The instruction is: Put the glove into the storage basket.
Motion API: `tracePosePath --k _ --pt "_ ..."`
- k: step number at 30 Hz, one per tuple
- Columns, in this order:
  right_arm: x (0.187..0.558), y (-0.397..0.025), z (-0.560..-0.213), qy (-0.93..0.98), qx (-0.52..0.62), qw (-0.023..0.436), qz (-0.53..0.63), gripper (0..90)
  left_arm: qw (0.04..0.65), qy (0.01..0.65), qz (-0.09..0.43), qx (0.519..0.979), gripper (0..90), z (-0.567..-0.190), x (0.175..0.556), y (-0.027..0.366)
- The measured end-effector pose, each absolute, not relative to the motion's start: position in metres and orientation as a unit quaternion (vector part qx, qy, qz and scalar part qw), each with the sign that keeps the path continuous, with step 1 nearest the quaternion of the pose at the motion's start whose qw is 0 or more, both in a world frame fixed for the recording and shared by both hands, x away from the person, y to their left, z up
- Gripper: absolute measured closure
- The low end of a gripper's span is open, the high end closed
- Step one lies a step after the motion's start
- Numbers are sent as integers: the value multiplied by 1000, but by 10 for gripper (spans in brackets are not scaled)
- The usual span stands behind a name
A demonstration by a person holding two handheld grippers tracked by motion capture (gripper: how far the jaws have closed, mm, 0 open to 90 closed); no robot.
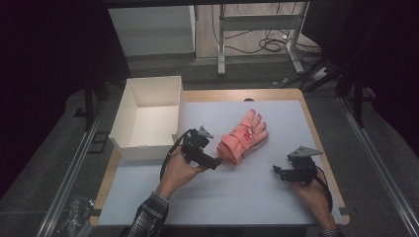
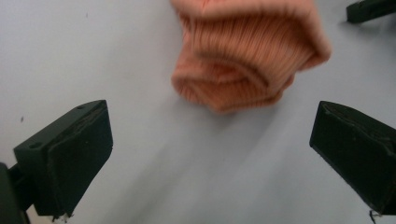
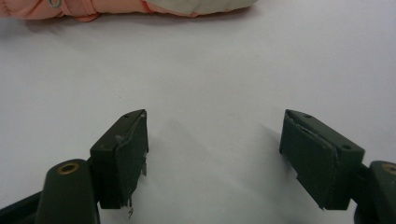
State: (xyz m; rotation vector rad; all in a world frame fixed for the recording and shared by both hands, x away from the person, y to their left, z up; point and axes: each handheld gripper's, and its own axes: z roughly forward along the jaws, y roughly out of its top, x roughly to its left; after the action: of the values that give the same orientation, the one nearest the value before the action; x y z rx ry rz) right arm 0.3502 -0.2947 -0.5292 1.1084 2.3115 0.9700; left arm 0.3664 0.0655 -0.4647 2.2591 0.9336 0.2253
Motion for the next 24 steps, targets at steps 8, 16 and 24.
tracePosePath --k 8,16,24 --pt "350 -295 -529 826 397 199 348 236 323 335 79 881 0 -443 388 35" --pt "350 -295 -530 825 398 198 348 236 311 324 72 891 0 -441 408 6" --pt "351 -295 -530 825 397 198 349 236 268 320 77 905 0 -451 423 -19"
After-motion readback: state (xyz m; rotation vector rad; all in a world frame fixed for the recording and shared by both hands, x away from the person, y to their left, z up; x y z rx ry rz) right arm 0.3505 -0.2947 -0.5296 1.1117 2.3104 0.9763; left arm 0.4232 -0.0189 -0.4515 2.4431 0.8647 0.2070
